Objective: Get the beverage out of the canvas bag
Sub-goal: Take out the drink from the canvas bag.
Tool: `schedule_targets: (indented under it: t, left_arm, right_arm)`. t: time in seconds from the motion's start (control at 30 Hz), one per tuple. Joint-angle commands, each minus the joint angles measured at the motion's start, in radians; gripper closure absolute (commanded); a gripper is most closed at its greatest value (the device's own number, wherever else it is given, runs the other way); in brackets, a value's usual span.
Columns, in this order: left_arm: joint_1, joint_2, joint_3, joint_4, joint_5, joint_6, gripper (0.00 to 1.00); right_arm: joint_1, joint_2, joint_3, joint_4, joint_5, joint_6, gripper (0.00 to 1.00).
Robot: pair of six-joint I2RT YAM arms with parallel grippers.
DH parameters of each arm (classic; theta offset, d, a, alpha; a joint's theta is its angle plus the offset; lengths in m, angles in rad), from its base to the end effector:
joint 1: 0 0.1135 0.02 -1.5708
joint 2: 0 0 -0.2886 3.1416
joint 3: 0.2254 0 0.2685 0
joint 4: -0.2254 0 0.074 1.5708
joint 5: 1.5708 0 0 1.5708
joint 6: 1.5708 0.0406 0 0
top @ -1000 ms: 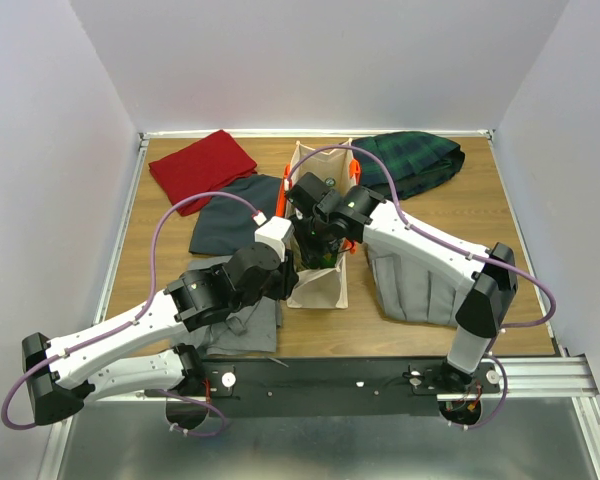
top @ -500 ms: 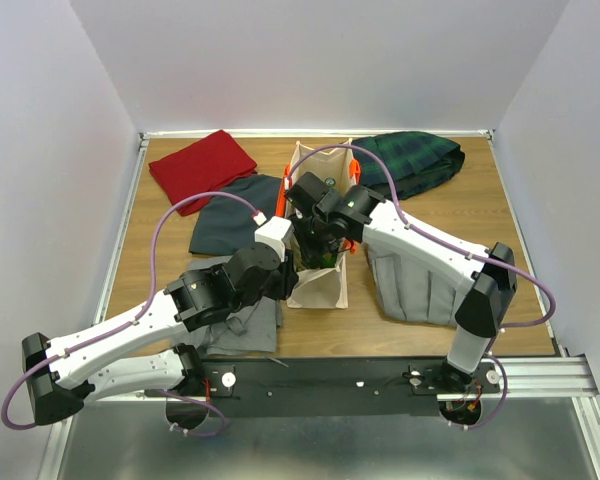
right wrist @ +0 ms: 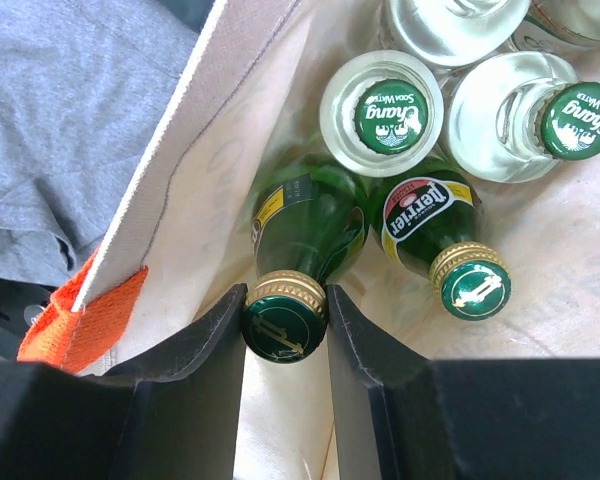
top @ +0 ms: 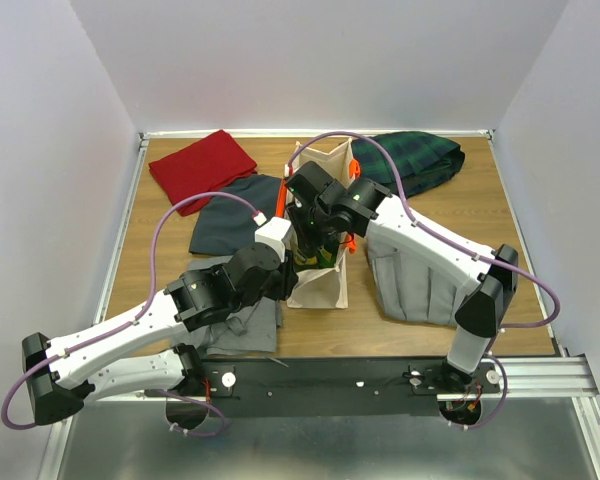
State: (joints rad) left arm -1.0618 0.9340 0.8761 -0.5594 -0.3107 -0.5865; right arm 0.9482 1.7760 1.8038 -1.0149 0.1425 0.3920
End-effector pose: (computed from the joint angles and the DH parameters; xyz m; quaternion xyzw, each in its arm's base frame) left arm 0.1107 -0.1730 0.3251 0.1376 0.8698 -0.2394 0.4088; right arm 0.2389 0.3229 0.3680 -0.2426 0.9242 0.1248 0.2673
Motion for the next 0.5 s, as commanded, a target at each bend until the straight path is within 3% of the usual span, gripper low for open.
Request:
schedule_targets:
  t: [0.0, 0.47]
  left_arm:
    - [-0.010, 0.005, -0.019, -0.102, 0.015, 0.017, 0.58]
    - [-0.010, 0.023, 0.007, -0.109, 0.002, 0.017, 0.58]
  right_arm:
    - [0.006, -0.010, 0.062, 0.050, 0.049, 0.008, 0.99]
    - [0.006, -0.029, 0.135, 0.015, 0.019, 0.008, 0.99]
